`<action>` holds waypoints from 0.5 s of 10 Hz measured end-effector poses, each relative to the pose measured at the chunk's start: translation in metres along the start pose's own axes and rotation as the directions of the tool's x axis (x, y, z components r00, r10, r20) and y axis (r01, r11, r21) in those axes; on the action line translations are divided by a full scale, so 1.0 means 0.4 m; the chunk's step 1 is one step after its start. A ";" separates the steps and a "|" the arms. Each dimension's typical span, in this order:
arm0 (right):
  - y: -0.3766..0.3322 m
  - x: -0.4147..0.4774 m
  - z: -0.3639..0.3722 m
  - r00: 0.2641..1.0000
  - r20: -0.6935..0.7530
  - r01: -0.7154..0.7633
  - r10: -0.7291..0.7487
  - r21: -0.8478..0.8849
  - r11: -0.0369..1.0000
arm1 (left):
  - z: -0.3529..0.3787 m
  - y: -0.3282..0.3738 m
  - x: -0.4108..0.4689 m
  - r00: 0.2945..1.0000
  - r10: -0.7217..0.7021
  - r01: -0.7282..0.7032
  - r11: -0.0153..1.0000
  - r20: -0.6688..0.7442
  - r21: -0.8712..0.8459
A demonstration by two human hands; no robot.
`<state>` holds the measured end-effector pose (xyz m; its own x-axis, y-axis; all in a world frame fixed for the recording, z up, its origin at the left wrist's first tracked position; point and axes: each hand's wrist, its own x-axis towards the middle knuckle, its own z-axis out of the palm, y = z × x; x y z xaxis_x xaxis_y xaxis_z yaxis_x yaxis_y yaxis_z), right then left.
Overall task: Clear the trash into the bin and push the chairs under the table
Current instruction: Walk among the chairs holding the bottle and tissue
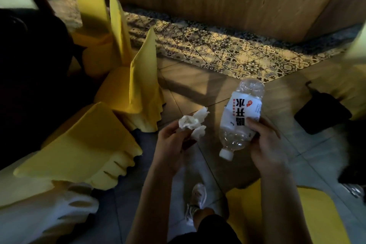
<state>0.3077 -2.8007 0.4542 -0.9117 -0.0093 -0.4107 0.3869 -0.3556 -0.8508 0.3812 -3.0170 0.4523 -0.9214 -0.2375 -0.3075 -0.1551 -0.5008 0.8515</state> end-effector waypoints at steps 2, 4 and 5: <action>-0.112 0.243 0.050 0.999 -0.023 0.035 -0.034 0.031 0.999 | 0.124 0.062 0.310 0.996 -0.081 0.080 0.995 -0.029 -0.061; -0.196 0.427 -0.001 0.992 -0.064 0.110 -0.109 0.006 0.994 | 0.268 0.076 0.538 0.973 -0.214 0.213 0.977 0.084 0.019; -0.222 0.503 -0.051 0.979 -0.164 0.124 -0.118 0.029 0.992 | 0.353 0.051 0.681 0.970 -0.205 0.195 0.977 0.130 0.089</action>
<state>0.0927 -2.7518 0.4405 -0.9159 0.1862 -0.3556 0.2661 -0.3813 -0.8853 0.0767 -2.9745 0.4457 -0.9084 -0.0192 -0.4176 -0.3625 -0.4611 0.8099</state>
